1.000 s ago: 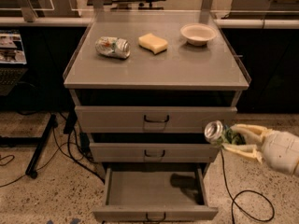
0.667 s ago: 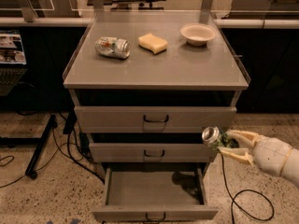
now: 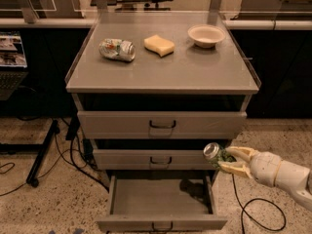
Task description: Place green can into bottom drawer
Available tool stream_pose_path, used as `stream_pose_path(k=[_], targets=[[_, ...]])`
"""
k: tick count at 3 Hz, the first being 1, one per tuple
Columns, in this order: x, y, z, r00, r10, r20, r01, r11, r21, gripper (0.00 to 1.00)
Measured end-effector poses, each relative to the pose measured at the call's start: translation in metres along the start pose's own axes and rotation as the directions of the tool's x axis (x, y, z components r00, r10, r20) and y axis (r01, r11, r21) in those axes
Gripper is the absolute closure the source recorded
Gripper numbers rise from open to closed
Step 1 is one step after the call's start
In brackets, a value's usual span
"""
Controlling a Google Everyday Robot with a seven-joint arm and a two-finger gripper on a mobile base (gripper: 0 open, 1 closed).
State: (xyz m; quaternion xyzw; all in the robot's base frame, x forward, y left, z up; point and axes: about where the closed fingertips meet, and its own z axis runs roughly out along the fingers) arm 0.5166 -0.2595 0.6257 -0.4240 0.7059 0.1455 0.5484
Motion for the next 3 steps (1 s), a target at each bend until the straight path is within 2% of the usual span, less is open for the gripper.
stream_pose_path(k=[2,3], targets=[[0.002,0.003,0.002,1.0,0.005,-0.005,-0.004,0.9999,0.009,1.0],[0.042,0.017,0.01,0.997,0.076,-0.021,-0.075,0.996,0.048,1.0]])
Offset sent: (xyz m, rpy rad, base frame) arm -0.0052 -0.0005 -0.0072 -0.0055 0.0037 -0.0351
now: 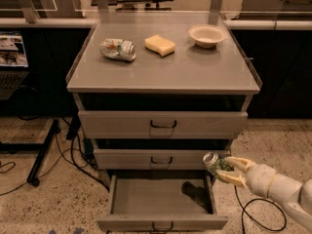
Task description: Place green can into bottom drawer
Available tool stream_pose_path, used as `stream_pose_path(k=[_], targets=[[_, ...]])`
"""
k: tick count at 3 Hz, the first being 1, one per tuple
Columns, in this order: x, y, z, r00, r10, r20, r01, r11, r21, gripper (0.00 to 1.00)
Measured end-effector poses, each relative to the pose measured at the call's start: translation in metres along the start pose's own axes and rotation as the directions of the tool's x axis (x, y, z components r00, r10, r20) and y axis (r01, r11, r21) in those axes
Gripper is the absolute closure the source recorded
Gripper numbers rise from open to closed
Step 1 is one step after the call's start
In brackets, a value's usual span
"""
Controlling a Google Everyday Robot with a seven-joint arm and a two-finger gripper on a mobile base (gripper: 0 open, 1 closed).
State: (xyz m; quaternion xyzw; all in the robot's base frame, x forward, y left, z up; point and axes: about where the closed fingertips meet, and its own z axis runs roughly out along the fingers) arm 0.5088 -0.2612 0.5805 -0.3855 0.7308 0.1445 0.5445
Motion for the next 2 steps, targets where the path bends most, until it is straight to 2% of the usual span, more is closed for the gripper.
stream_pose_path(k=[1,2], targets=[[0.06,0.013,0.022,0.995,0.098,-0.022,-0.097,0.9948,0.03,1.0],[0.114,0.024,0.045,0.982,0.182,-0.05,-0.182,0.9833,0.015,1.0]])
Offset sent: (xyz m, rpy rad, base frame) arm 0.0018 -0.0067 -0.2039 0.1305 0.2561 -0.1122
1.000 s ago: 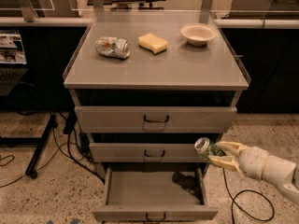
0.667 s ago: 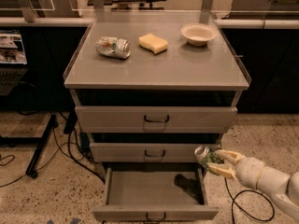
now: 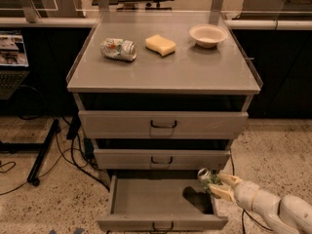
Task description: Place green can into bottom drawer
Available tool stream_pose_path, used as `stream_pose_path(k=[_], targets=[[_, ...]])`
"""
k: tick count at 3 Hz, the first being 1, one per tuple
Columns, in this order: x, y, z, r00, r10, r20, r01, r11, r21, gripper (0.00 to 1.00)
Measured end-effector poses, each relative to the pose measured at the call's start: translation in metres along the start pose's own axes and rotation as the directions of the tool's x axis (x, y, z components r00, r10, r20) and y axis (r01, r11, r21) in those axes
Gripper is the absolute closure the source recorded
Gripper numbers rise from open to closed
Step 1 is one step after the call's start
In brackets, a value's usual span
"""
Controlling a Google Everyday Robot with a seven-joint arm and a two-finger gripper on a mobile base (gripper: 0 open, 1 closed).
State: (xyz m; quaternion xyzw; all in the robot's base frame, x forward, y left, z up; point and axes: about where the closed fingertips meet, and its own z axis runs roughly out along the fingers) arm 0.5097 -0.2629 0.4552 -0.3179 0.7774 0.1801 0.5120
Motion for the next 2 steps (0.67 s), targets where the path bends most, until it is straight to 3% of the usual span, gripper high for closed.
stream_pose_path(k=[2], targets=[[0.075,0.008,0.055,0.991,0.077,-0.112,-0.089,0.9906,-0.103,1.0]])
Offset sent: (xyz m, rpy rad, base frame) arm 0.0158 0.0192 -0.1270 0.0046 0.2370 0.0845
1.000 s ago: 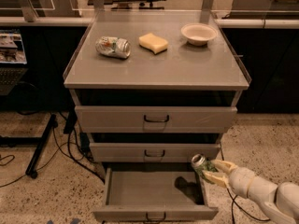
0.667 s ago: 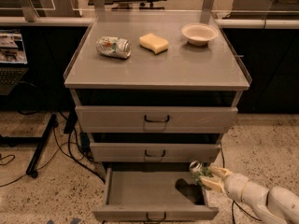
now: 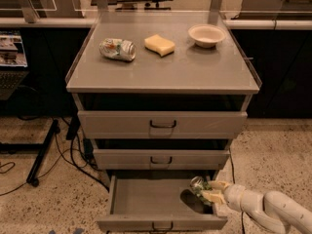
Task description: Place green can into bottom drawer
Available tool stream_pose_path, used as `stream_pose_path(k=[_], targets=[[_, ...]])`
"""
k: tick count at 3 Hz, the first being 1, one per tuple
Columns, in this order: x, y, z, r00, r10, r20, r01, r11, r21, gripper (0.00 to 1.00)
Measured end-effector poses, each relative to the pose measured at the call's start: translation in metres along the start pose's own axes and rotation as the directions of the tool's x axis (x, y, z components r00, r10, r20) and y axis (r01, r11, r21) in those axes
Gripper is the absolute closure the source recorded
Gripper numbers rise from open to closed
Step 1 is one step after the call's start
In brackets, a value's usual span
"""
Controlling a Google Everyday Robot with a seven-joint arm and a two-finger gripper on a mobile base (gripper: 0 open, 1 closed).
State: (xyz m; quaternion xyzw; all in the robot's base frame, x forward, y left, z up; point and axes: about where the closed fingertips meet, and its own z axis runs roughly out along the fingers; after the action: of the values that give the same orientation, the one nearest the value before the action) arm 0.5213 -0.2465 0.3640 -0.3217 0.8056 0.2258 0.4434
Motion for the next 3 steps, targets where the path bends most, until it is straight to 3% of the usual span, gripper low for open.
stream_pose_path(k=[2,3], targets=[[0.007,0.002,0.01,0.999,0.034,0.021,-0.034,0.9994,-0.001,1.0],[0.014,-0.006,0.047,0.997,0.067,0.023,-0.067,0.997,-0.039,1.0]])
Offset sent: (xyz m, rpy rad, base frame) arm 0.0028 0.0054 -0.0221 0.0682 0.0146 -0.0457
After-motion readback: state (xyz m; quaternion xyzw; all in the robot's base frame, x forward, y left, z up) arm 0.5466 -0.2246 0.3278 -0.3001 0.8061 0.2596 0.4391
